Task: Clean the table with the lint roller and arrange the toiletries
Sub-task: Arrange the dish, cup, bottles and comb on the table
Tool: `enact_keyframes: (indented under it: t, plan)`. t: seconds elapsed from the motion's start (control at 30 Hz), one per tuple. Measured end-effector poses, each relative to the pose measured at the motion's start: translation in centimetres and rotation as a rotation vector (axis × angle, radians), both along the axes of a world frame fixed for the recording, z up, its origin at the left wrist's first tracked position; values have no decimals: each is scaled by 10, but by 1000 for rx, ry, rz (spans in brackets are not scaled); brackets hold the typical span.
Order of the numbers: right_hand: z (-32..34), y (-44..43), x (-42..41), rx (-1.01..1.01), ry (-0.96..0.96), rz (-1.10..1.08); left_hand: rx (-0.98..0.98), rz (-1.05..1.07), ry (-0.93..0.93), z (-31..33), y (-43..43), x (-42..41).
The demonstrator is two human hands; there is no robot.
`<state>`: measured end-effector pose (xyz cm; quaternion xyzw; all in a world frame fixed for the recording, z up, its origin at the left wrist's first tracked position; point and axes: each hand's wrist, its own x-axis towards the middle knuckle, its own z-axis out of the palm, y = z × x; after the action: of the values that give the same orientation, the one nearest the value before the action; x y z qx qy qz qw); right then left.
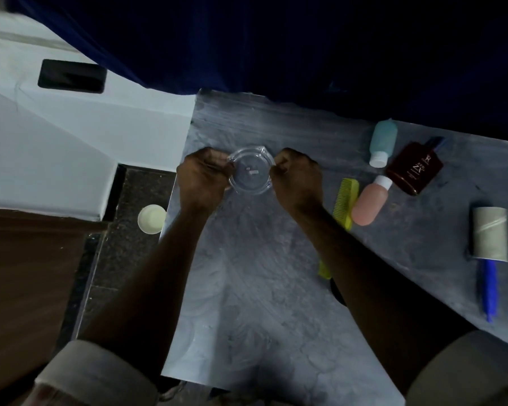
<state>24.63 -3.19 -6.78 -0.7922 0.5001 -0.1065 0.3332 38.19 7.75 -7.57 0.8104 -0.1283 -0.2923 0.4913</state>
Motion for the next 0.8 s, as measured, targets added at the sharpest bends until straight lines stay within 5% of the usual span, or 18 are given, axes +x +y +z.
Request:
enact_keyframes:
  t: [0.8]
  plan:
    - [-25, -13, 24, -72, -32, -60, -37, 115, 50, -27, -11, 11]
